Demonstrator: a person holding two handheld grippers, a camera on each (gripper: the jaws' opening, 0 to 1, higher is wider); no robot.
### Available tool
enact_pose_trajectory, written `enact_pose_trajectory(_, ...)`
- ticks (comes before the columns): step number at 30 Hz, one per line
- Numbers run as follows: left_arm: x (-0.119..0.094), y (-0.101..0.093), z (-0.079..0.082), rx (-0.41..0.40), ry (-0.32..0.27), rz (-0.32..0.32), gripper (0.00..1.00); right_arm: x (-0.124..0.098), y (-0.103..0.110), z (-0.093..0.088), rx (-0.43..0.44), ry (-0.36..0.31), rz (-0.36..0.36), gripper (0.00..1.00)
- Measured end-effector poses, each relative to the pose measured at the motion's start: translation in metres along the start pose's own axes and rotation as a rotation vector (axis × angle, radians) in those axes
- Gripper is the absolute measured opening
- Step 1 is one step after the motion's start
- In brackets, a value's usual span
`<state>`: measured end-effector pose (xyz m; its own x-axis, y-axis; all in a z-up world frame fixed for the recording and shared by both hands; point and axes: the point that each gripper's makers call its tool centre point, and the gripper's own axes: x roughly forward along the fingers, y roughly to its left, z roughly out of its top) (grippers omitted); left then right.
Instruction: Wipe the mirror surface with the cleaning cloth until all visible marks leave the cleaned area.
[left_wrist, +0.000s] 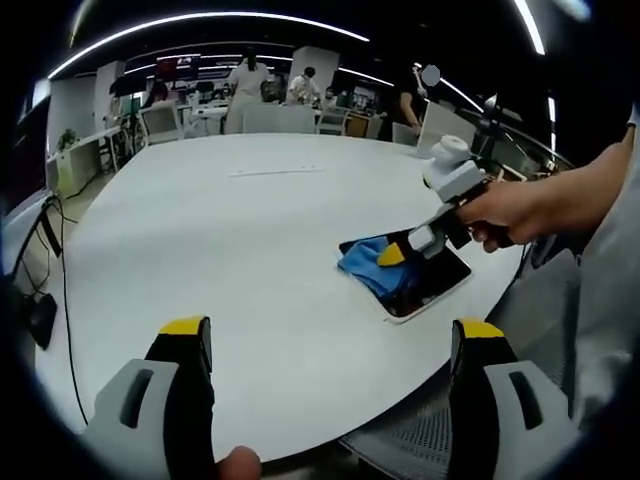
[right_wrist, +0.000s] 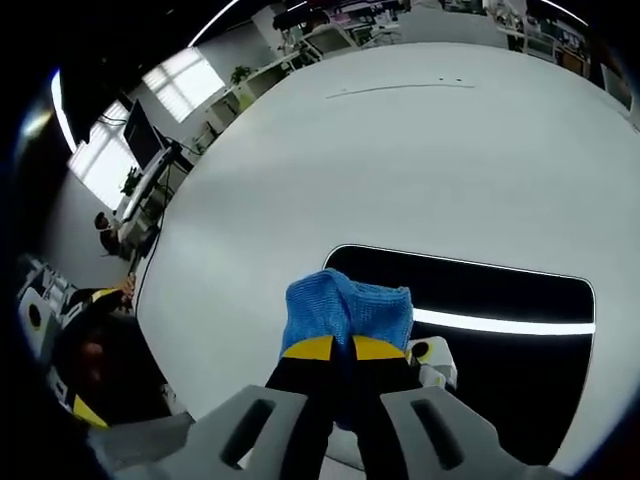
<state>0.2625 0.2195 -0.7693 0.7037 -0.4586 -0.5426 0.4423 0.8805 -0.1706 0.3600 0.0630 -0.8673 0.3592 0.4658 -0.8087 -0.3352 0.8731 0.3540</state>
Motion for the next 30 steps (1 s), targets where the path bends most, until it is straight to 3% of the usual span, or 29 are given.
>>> enact_pose_trajectory(5,-0.008,0.003,0.0,-0.015,0.002,0.023,0.99,-0.004,-0.006,-0.002,-0.05,0.021,-0.021,0.0)
enact_pose_trajectory(8,-0.012,0.005,-0.003,-0.032,0.003,0.036,0.99,-0.008,-0.013,-0.002,-0.002,0.023,-0.012,0.0)
enact_pose_trajectory(11,-0.012,0.006,-0.006,-0.029,0.012,0.039,0.99,-0.008,-0.015,-0.002,-0.02,0.03,0.017,0.0)
enact_pose_trajectory(14,-0.011,0.004,-0.008,0.026,0.034,0.033,0.98,-0.011,-0.021,-0.003,-0.01,0.034,0.007,0.0)
enact_pose_trajectory(17,-0.011,0.002,-0.007,0.031,0.025,0.014,0.99,-0.014,-0.025,-0.004,-0.013,0.029,0.008,0.0)
enact_pose_trajectory(20,-0.009,0.002,-0.016,0.082,0.077,0.018,0.99,-0.016,-0.029,-0.006,-0.022,0.028,0.002,0.0)
enact_pose_trajectory(30,-0.004,0.002,-0.011,0.076,0.063,0.015,0.99,-0.026,-0.045,-0.01,0.0,0.014,-0.003,0.0)
